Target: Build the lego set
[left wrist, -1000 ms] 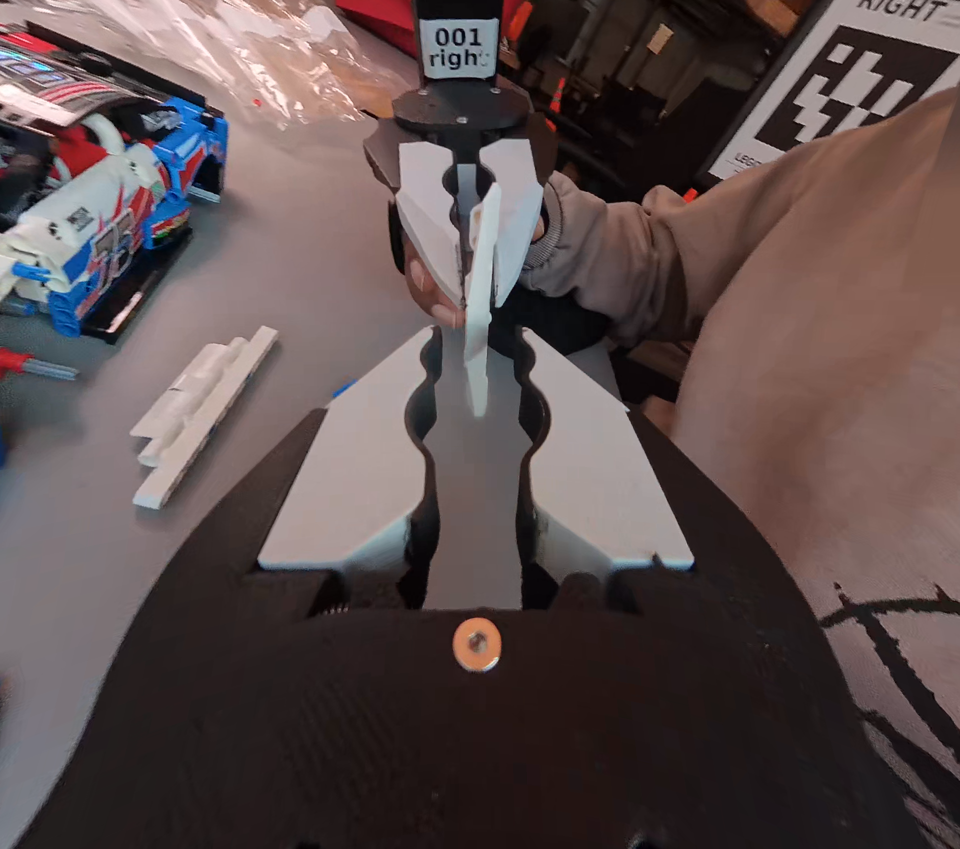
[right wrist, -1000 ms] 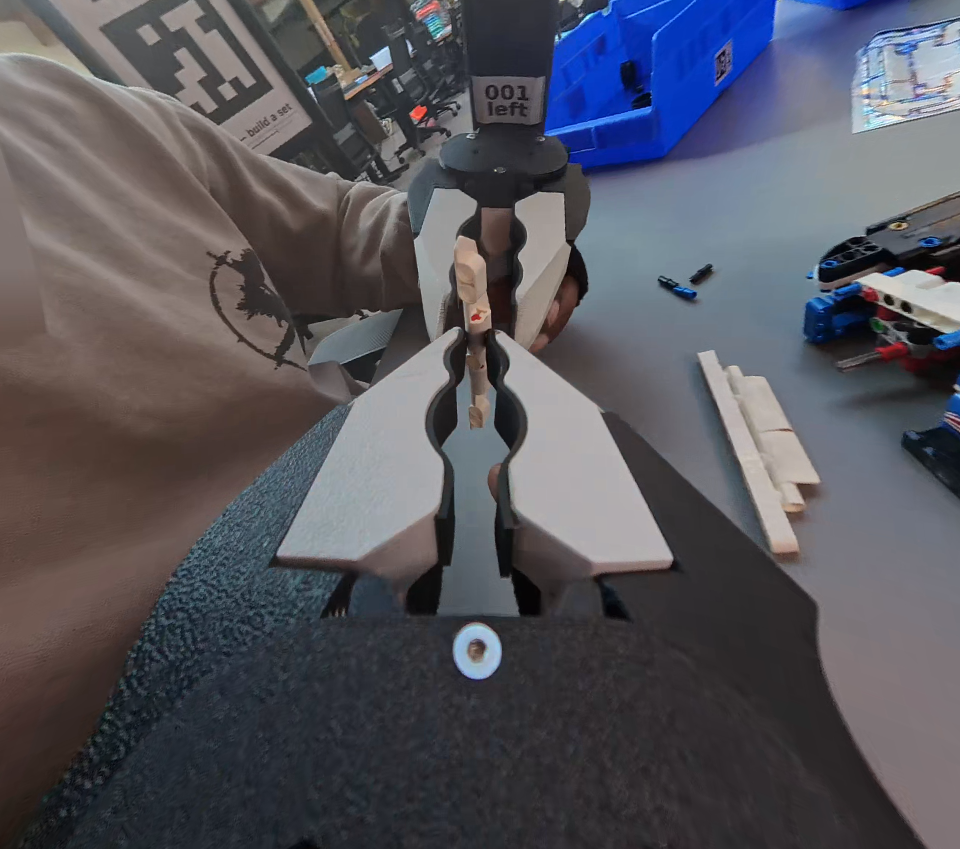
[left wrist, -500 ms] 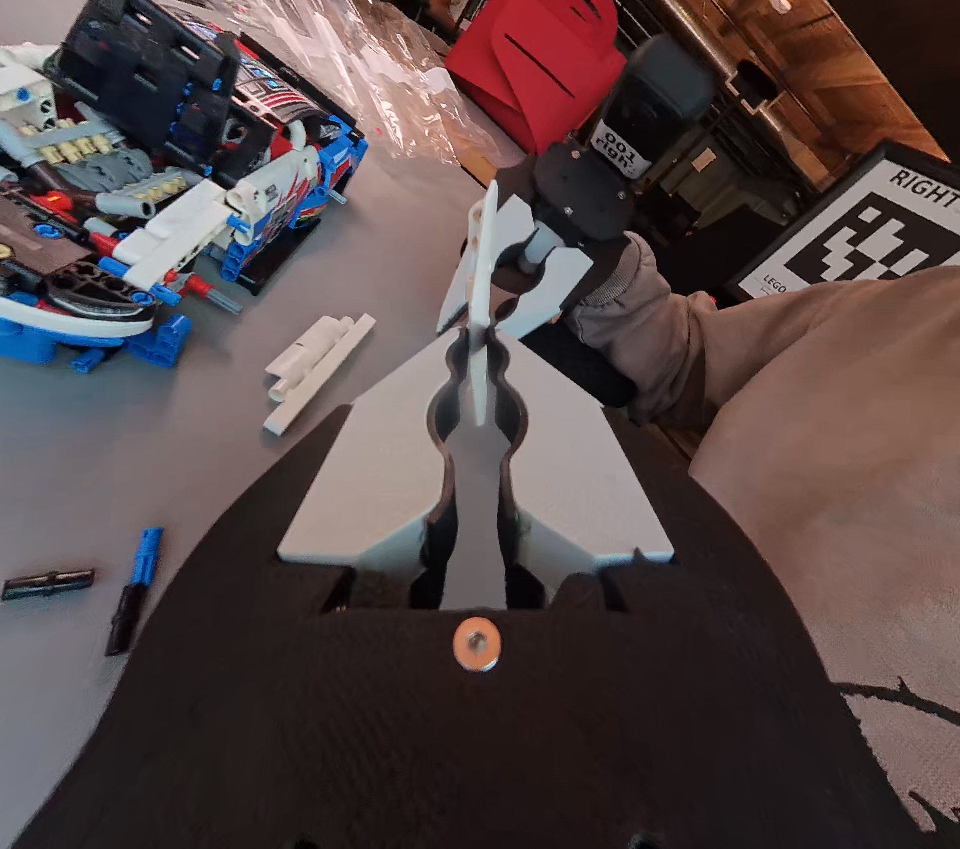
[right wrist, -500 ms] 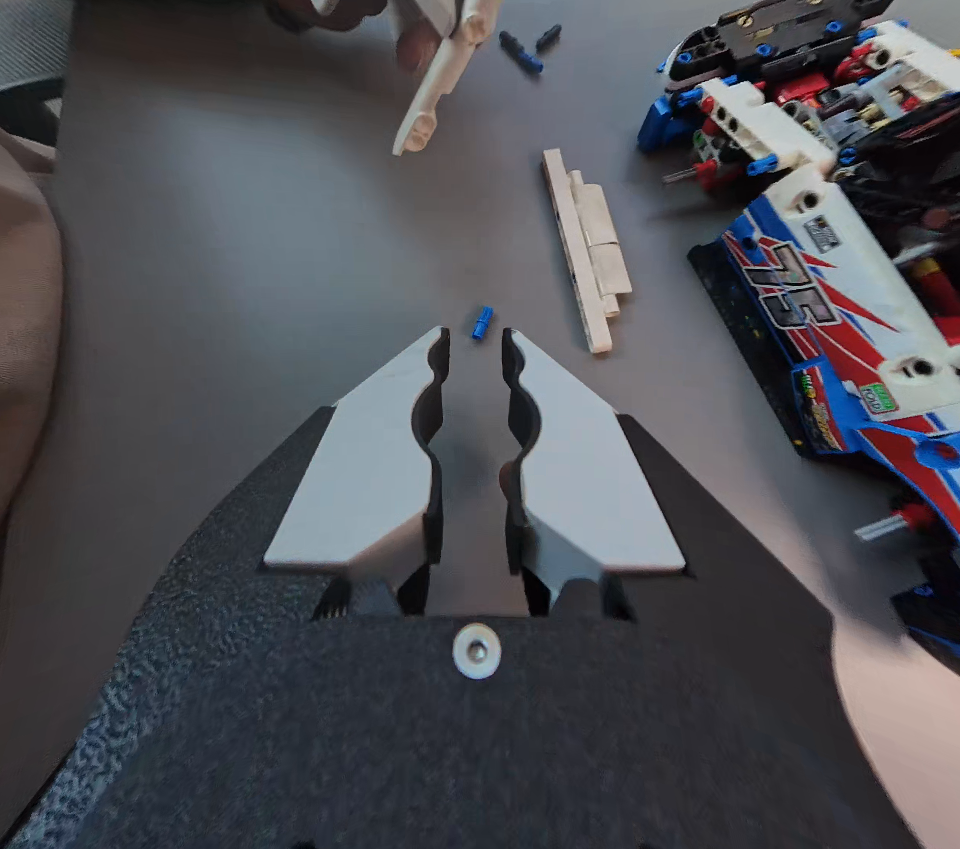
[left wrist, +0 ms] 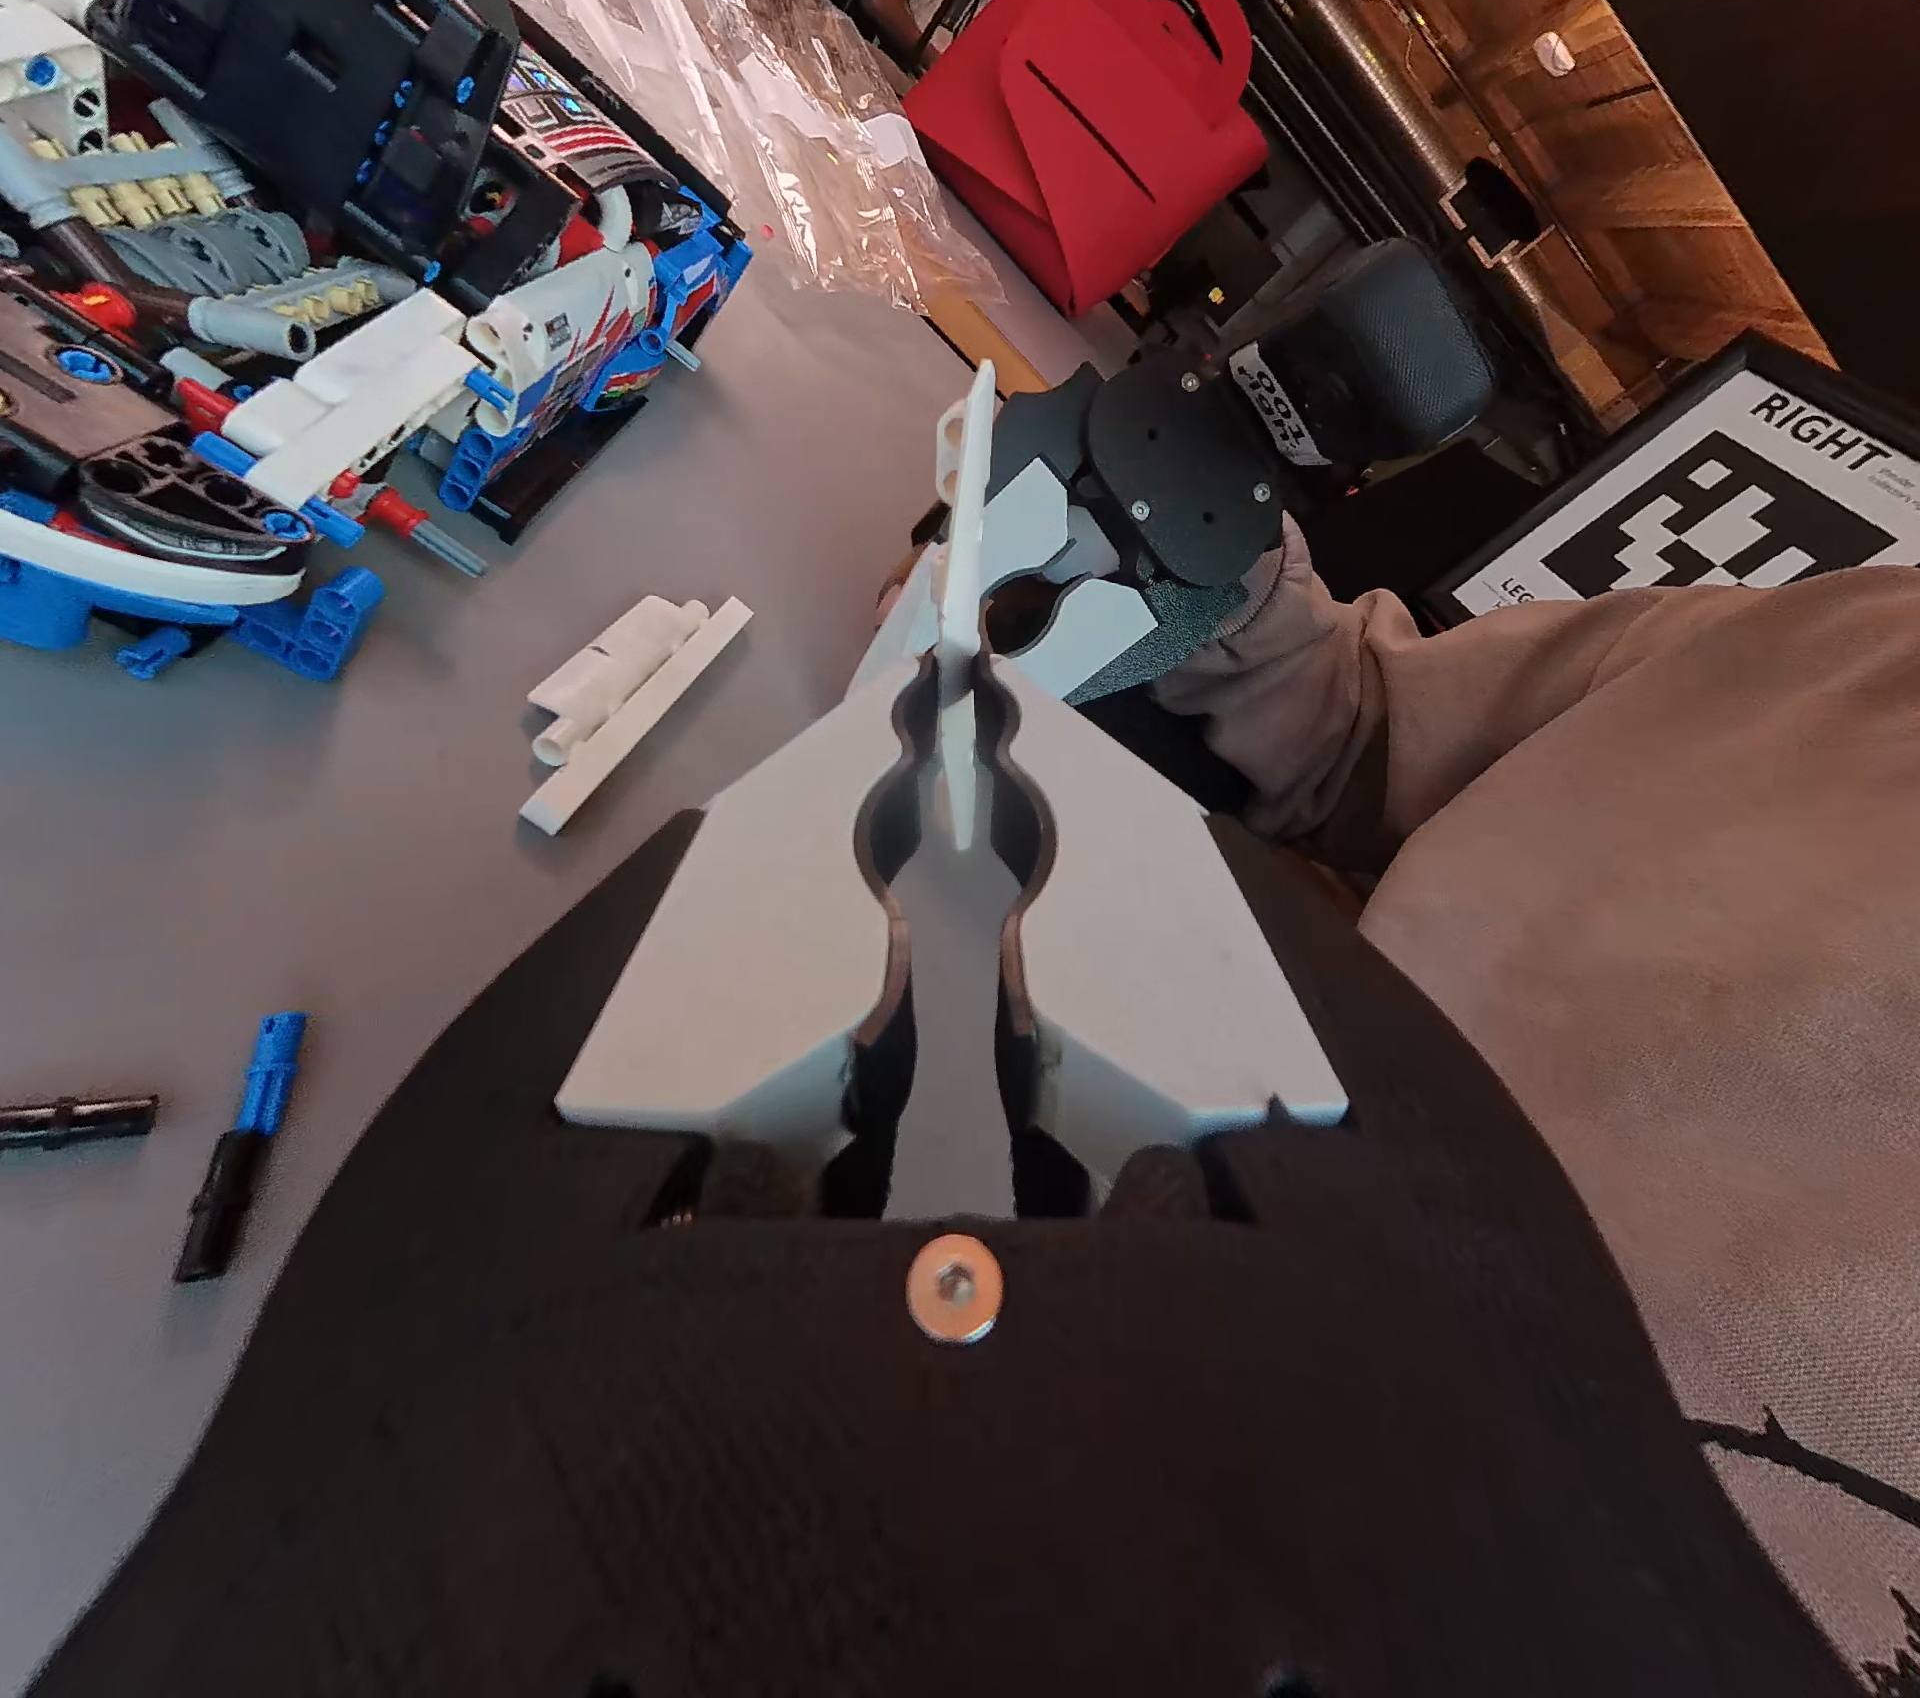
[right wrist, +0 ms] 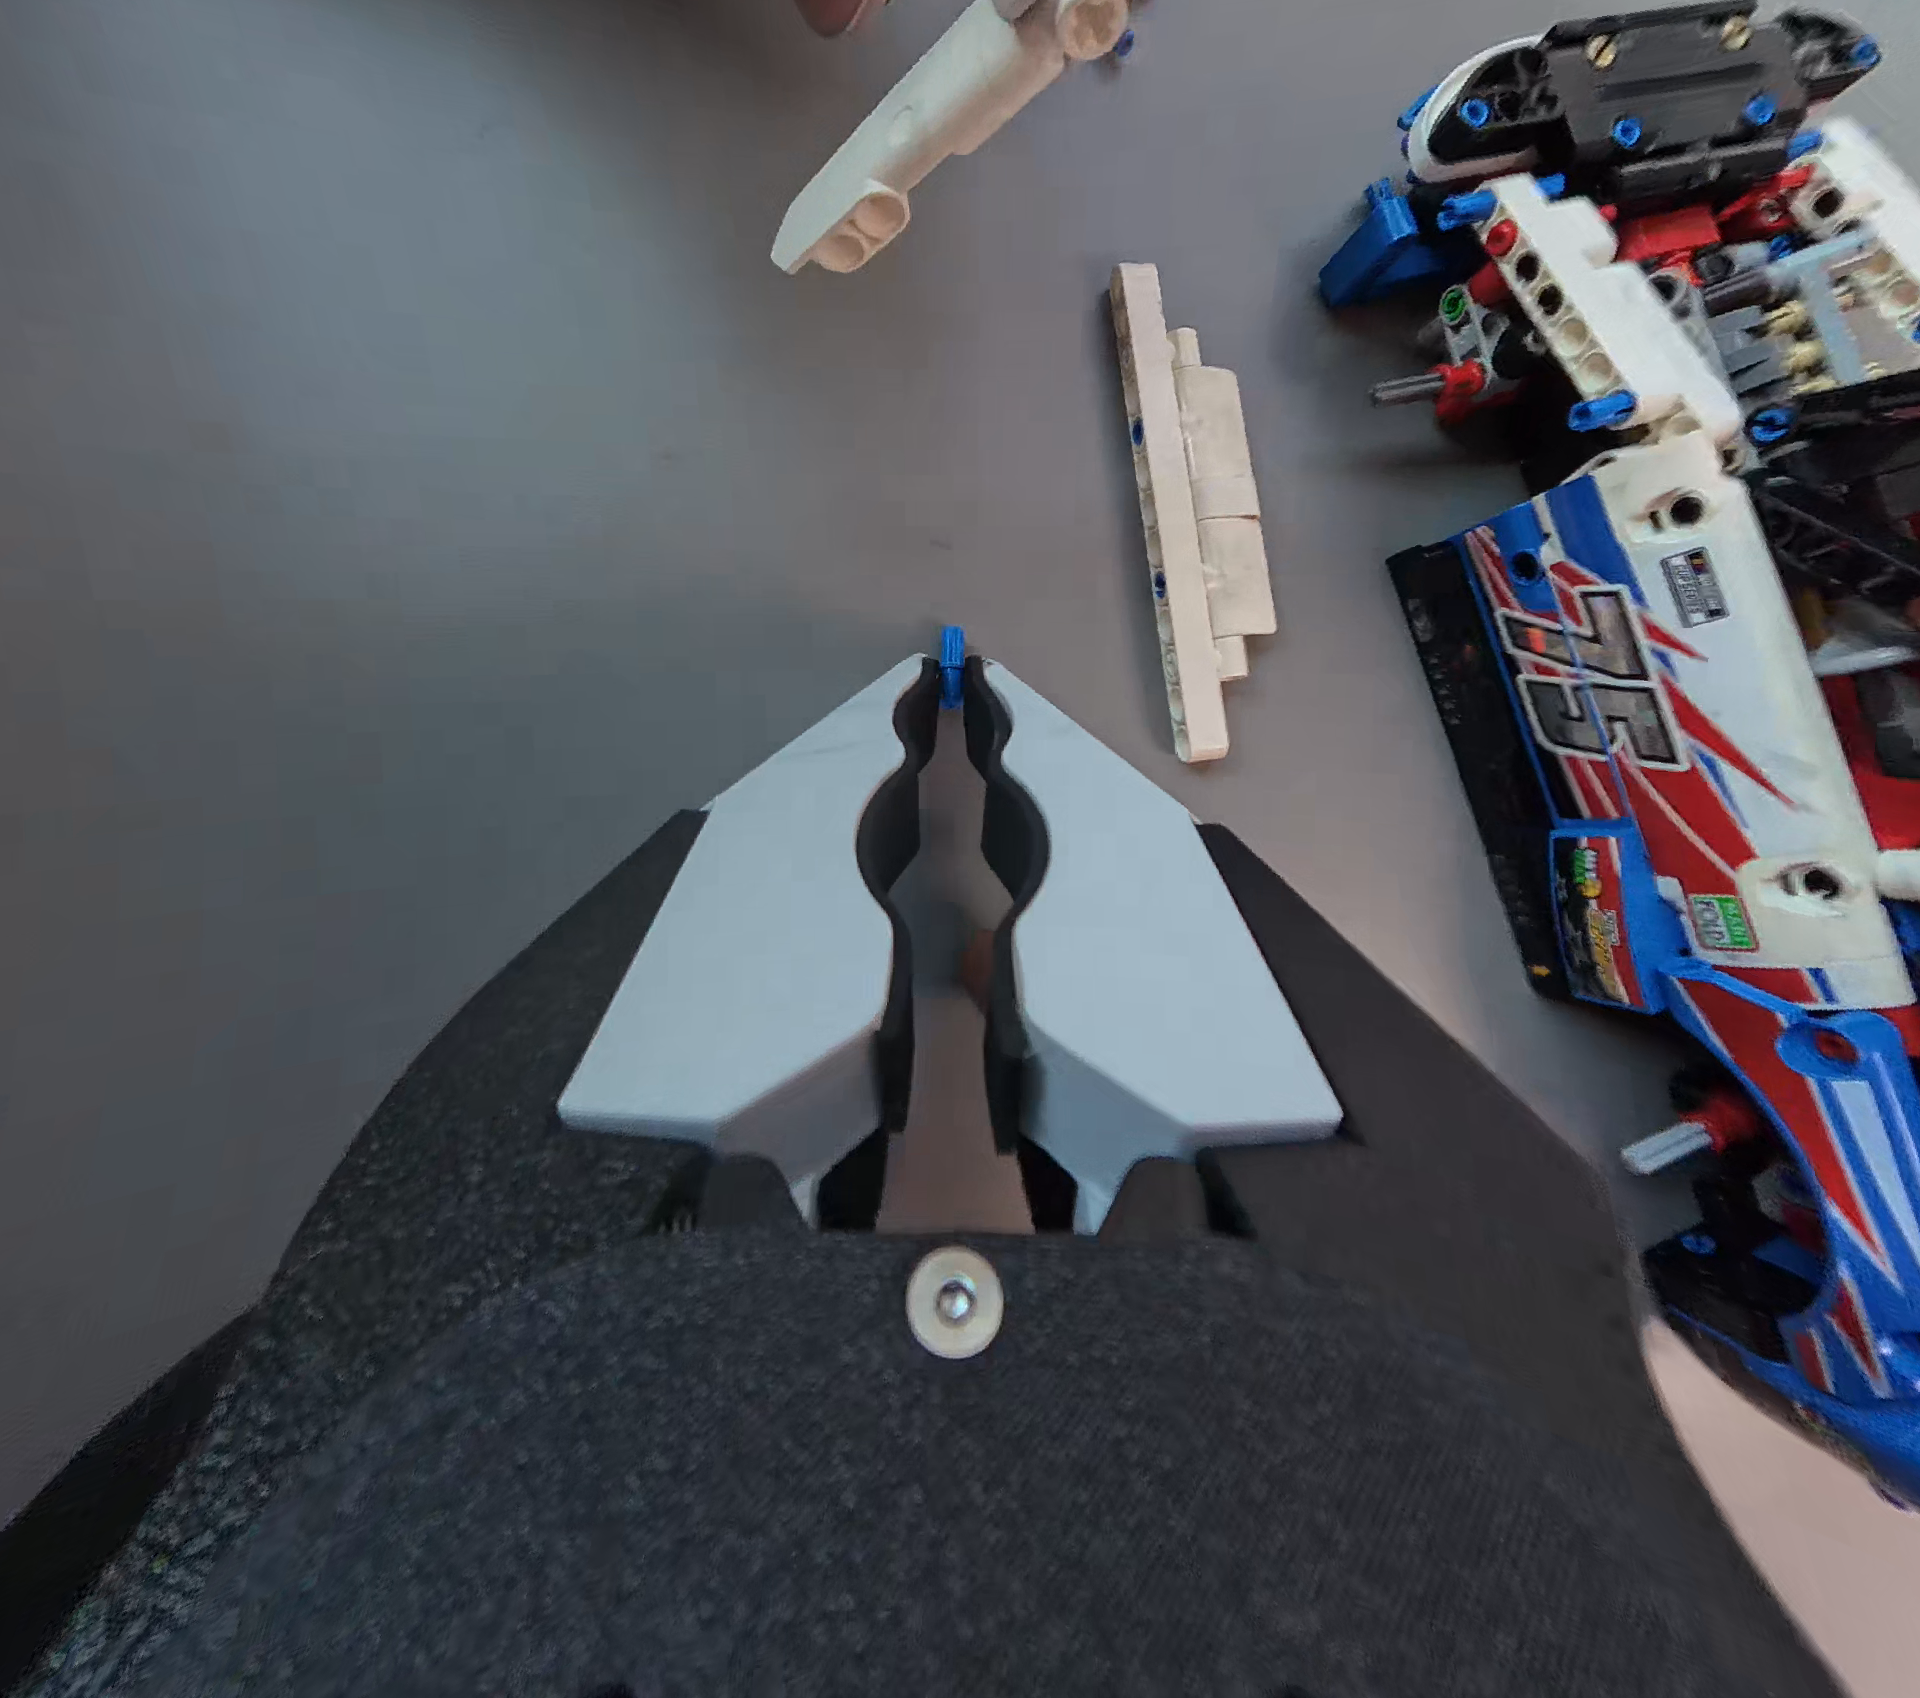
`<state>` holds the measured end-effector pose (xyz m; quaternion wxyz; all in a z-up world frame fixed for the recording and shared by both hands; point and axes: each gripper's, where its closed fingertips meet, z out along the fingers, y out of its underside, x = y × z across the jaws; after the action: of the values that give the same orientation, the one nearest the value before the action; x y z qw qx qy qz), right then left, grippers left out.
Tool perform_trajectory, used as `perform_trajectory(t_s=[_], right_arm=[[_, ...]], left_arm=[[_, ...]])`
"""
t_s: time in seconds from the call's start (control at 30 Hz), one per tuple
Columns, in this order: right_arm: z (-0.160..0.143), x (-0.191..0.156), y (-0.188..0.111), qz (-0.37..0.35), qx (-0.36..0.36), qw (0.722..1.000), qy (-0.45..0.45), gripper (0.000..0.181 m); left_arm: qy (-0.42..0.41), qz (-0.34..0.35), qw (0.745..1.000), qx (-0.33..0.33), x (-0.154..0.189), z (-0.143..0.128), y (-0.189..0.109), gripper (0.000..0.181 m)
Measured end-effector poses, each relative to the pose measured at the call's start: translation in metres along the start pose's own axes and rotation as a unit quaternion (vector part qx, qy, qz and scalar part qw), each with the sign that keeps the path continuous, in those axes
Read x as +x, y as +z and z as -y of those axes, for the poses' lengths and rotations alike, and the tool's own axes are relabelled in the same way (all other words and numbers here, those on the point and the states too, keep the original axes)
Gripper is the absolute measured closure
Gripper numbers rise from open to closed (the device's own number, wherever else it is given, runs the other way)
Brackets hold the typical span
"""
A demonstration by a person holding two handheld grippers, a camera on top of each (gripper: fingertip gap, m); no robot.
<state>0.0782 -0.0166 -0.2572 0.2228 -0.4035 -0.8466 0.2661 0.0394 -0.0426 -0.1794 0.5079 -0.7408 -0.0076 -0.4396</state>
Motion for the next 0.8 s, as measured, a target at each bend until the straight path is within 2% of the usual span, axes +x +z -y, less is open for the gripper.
perform_trajectory(t_s=[0.07, 0.13, 0.23, 0.43, 0.8], right_arm=[[0.01, 0.007, -0.007, -0.029, 0.056, 0.997, -0.049, 0.179], [0.033, 0.009, -0.025, -0.051, 0.141, 0.986, -0.079, 0.179], [0.053, 0.011, -0.045, -0.087, 0.202, 0.97, -0.105, 0.179], [0.062, 0.007, -0.046, -0.122, 0.211, 0.96, -0.14, 0.179], [0.061, 0.001, -0.039, -0.131, 0.187, 0.959, -0.165, 0.179]], left_arm=[[0.004, 0.001, 1.0, -0.01, 0.001, -0.004, 0.002, 0.177], [-0.002, -0.003, 1.0, -0.013, 0.002, -0.006, 0.003, 0.177], [-0.023, -0.01, 1.0, -0.009, 0.003, -0.006, 0.004, 0.177], [-0.05, -0.03, 0.998, -0.007, 0.011, -0.011, 0.013, 0.177], [-0.073, -0.028, 0.997, -0.011, 0.009, -0.018, 0.019, 0.177]])
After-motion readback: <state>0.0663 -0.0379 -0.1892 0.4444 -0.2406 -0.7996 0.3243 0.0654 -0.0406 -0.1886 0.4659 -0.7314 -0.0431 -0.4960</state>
